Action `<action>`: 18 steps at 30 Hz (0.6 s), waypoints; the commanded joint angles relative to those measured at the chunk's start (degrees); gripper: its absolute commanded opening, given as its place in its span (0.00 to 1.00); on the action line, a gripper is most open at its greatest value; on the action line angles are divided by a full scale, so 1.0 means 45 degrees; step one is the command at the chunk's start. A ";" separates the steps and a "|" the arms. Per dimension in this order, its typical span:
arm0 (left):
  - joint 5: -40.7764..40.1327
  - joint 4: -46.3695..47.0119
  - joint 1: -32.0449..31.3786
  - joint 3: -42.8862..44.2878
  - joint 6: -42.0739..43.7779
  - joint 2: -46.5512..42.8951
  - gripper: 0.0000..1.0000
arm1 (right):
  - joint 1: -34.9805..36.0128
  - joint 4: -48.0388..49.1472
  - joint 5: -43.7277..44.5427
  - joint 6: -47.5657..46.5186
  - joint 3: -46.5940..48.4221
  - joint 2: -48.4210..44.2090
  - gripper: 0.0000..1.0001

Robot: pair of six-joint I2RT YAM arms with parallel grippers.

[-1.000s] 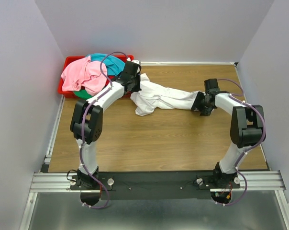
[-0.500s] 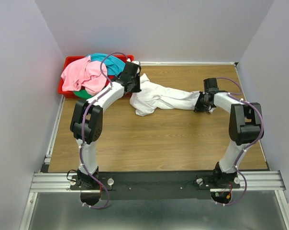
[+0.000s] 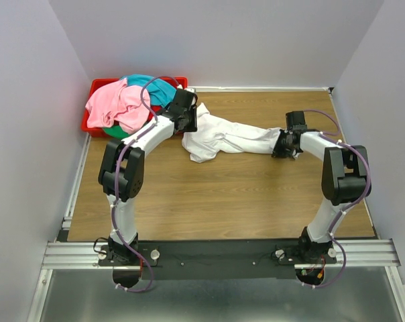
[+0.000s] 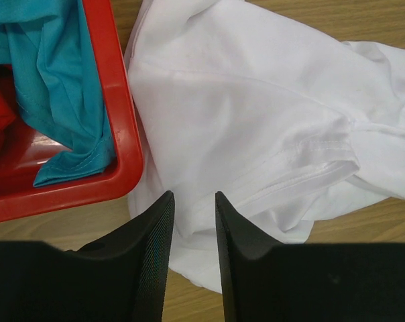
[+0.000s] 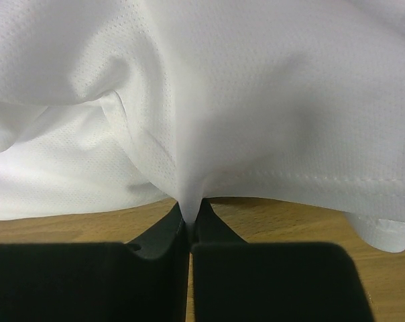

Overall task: Fold and stack the t-shirts
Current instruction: Flatten the tshirt out

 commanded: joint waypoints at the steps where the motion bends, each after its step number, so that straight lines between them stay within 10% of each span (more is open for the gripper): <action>1: -0.0198 -0.0097 0.0028 -0.0267 0.0016 -0.0006 0.39 | -0.0071 -0.0485 -0.0103 0.0078 -0.0357 -0.0084 0.10; 18: -0.0313 0.0059 0.0028 -0.1106 -0.0238 0.0229 0.39 | -0.0071 -0.0485 -0.0143 0.0137 -0.0631 -0.0299 0.10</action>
